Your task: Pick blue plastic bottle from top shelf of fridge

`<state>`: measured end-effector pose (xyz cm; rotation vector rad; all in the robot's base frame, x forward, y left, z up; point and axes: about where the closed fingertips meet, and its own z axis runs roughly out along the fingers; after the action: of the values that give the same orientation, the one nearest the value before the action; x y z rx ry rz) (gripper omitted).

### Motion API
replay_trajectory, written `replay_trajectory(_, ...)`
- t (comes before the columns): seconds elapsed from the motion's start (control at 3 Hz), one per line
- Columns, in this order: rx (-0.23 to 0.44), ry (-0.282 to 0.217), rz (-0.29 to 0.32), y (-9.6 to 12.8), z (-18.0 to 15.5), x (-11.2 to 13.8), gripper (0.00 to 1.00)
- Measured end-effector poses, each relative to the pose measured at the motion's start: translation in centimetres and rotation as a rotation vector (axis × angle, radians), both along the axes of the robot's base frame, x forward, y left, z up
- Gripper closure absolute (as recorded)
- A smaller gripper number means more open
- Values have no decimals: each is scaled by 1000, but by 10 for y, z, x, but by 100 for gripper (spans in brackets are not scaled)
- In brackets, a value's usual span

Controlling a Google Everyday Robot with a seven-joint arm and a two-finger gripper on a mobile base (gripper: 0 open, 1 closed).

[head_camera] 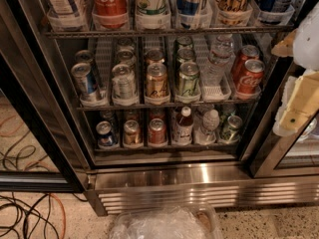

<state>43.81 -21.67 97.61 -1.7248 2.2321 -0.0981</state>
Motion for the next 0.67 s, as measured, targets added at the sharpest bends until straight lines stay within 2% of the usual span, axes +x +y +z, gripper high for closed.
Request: replay_trajectory(0.67, 25, -15, -11, 3, 1, 1, 0)
